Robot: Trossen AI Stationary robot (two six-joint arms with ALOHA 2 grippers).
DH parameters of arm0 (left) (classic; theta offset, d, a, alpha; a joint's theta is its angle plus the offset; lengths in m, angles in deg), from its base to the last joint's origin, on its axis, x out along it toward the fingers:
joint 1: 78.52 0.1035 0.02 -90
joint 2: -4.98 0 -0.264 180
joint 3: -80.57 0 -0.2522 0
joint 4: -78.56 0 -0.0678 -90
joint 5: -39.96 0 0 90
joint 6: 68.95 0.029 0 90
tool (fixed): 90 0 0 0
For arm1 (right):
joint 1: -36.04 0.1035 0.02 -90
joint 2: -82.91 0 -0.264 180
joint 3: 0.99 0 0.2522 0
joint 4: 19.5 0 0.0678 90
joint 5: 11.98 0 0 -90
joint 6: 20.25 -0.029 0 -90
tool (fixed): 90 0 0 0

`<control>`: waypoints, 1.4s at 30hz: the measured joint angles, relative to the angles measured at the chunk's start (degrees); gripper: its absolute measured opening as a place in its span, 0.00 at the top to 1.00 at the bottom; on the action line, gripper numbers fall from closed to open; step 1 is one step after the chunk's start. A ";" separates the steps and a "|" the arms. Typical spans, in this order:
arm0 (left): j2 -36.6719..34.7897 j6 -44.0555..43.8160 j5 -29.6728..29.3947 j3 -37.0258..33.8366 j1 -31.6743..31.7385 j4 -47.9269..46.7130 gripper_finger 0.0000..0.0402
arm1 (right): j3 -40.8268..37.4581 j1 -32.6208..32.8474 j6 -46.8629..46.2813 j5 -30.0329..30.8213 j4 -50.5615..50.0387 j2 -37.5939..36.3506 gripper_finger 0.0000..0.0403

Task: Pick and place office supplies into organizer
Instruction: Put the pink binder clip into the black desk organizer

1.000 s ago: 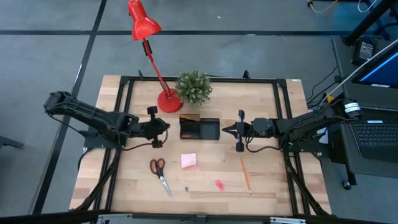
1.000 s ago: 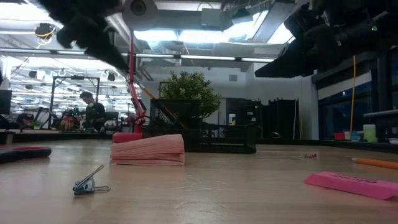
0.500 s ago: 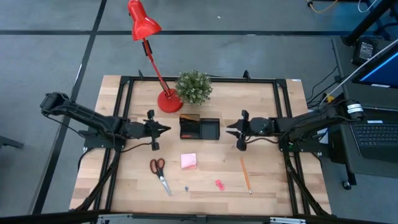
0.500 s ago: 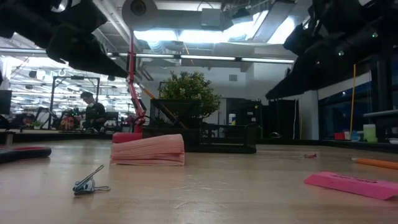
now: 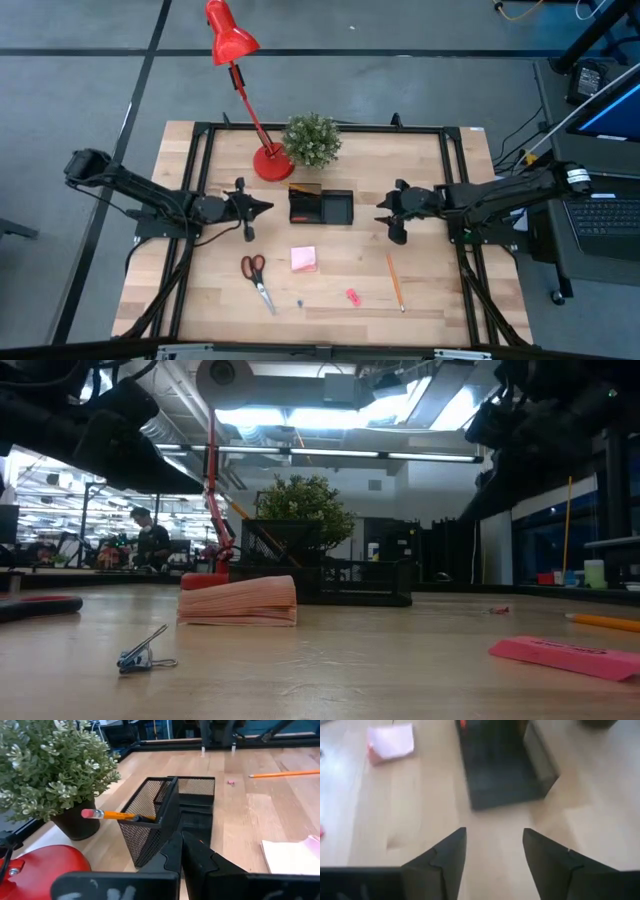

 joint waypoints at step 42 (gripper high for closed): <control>0.04 0.04 3.04 0.00 3.21 1.77 1.00 | -0.54 5.99 12.39 -6.50 6.07 21.87 0.44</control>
